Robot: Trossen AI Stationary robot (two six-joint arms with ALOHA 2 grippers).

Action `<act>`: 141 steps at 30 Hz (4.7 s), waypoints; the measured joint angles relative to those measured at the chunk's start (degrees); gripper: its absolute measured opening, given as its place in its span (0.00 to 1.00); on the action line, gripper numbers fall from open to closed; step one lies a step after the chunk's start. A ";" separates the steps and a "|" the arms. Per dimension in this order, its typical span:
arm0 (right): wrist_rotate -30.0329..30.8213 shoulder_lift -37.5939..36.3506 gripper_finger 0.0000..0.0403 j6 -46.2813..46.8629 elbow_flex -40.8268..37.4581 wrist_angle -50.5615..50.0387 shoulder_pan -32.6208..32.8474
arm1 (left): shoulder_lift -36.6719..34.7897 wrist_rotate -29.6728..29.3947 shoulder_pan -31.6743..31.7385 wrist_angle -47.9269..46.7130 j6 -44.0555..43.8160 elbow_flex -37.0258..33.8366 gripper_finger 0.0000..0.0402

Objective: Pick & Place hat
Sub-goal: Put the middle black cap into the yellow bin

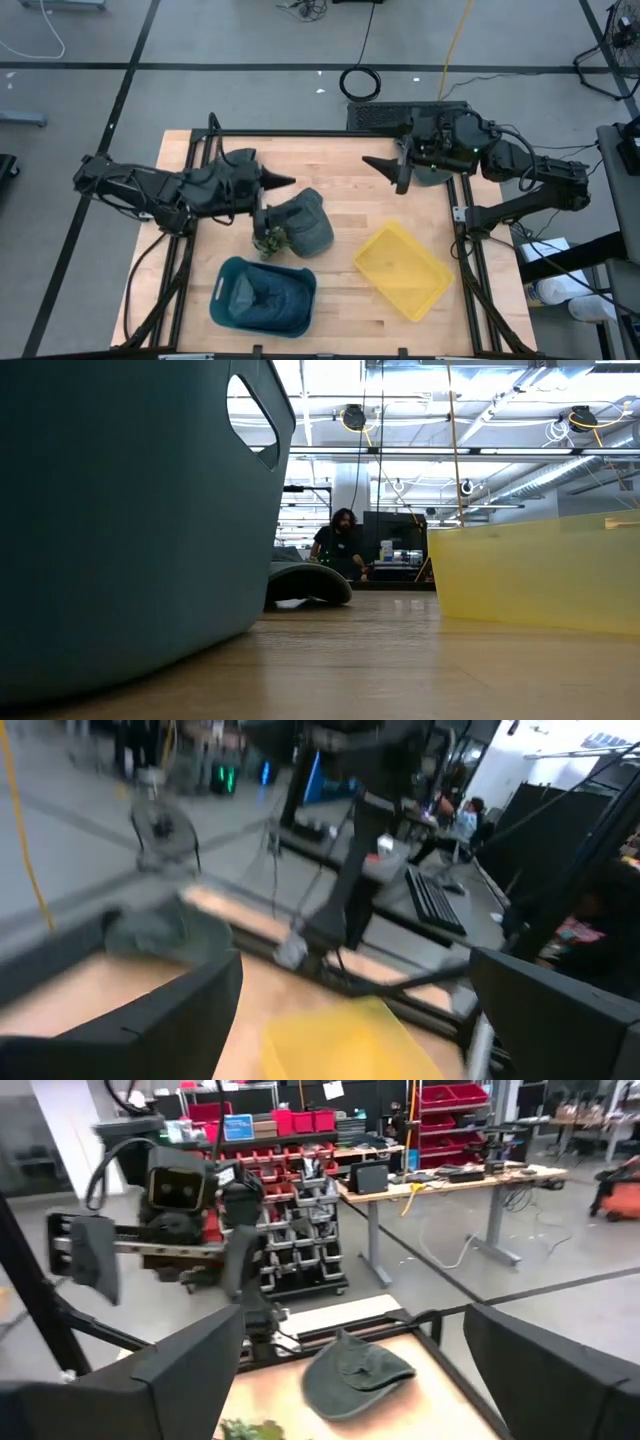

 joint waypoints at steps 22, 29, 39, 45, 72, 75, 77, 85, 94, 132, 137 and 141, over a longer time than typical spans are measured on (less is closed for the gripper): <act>1.68 5.93 0.91 -0.11 0.00 8.02 3.70 | 0.00 4.88 8.67 4.71 11.17 0.00 0.99; 10.71 5.86 0.91 -1.88 0.00 5.27 3.65 | 0.00 4.47 8.69 4.63 11.16 0.00 0.99; 27.12 5.84 0.91 -3.41 0.00 -3.14 3.55 | 0.00 4.44 10.40 4.56 9.79 0.00 0.99; 31.65 5.84 0.91 -5.84 0.00 -3.67 3.57 | 0.00 4.47 12.00 4.45 9.35 0.00 0.99; 31.58 5.84 0.91 -6.11 0.00 -3.45 3.55 | 0.09 -11.06 23.11 -31.81 -8.84 -0.02 0.99; 31.58 5.84 0.91 -6.23 0.00 -3.45 3.56 | 0.57 -11.04 24.15 -35.33 -10.38 -0.02 0.99; 31.56 5.84 0.91 -6.58 0.00 -3.45 3.56 | 1.55 -10.85 24.66 -36.77 -10.47 -0.02 0.99; 31.41 5.84 0.91 -6.99 0.00 -3.45 3.55 | 8.05 -10.43 26.84 -42.50 -12.98 -0.07 0.99; 31.36 5.84 0.91 -7.57 0.00 -3.45 3.55 | 16.18 -8.56 28.94 -49.81 -17.54 -0.02 0.99; 26.65 5.75 0.91 -13.86 0.00 -6.60 3.57 | 45.12 -2.88 35.70 -62.81 -42.79 -0.02 0.99; 25.05 5.73 0.91 -15.57 0.02 -6.98 3.57 | 47.27 -3.33 36.04 -62.98 -44.31 0.09 0.99; 22.43 5.70 0.91 -15.56 0.02 -8.58 3.65 | 47.67 -3.58 36.29 -63.35 -47.04 0.11 0.98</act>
